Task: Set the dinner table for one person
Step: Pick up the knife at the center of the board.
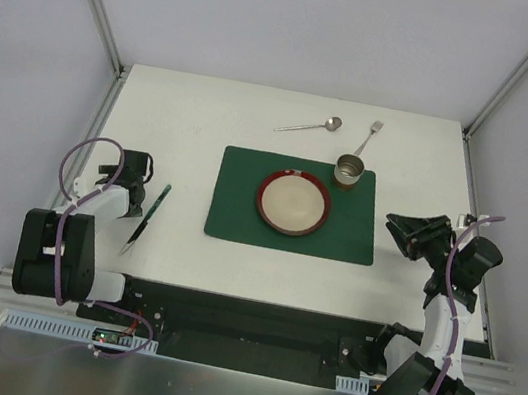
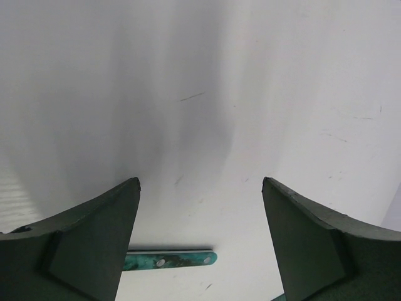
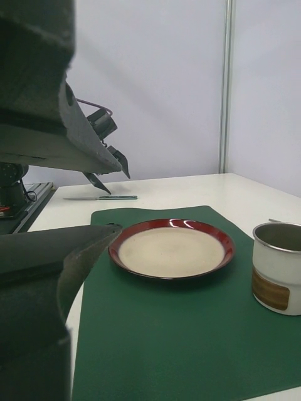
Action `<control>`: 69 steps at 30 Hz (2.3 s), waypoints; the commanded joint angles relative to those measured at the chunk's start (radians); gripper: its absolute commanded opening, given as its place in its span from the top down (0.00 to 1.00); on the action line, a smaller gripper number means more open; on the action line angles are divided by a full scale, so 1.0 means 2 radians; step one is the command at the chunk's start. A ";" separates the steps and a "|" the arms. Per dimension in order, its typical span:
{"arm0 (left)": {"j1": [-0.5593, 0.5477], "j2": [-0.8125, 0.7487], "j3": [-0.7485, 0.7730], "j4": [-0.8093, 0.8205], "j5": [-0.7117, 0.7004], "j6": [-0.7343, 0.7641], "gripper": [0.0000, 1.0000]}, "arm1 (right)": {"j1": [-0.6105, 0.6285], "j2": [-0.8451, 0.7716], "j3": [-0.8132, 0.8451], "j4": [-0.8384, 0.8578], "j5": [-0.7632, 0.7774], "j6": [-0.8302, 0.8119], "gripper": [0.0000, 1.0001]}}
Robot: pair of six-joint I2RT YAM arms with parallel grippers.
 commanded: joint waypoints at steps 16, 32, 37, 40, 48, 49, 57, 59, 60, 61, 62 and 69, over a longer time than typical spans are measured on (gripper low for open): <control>0.017 0.019 0.037 -0.059 0.134 0.182 0.23 | -0.009 -0.018 0.028 -0.018 0.003 -0.017 0.59; 0.017 0.139 0.201 -0.222 0.204 0.424 0.36 | 0.001 -0.033 0.025 0.005 0.001 0.008 0.60; 0.015 0.098 0.186 -0.217 0.192 0.451 0.36 | 0.003 -0.030 0.027 0.008 0.002 0.009 0.60; 0.014 0.062 0.177 -0.207 0.191 0.469 0.35 | 0.005 -0.029 0.028 0.009 0.003 0.008 0.60; 0.013 0.062 0.185 -0.197 0.222 0.527 0.36 | 0.012 -0.029 0.030 0.013 0.000 0.012 0.59; 0.013 0.074 0.185 -0.197 0.223 0.529 0.36 | 0.012 -0.030 0.032 0.013 0.000 0.012 0.60; -0.039 0.130 0.204 -0.223 0.194 0.555 0.37 | 0.016 -0.027 0.037 0.015 0.003 0.012 0.60; -0.046 0.134 0.205 -0.226 0.189 0.560 0.37 | 0.017 -0.025 0.037 0.015 0.002 0.012 0.60; -0.052 0.136 0.205 -0.226 0.187 0.562 0.37 | 0.017 -0.025 0.038 0.016 0.001 0.013 0.60; -0.055 0.138 0.207 -0.230 0.178 0.562 0.37 | 0.017 -0.024 0.038 0.016 0.000 0.013 0.60; -0.058 0.139 0.207 -0.233 0.175 0.563 0.37 | 0.018 -0.024 0.039 0.016 0.001 0.013 0.60; -0.066 0.142 0.205 -0.243 0.157 0.557 0.37 | 0.019 -0.023 0.039 0.017 -0.002 0.012 0.60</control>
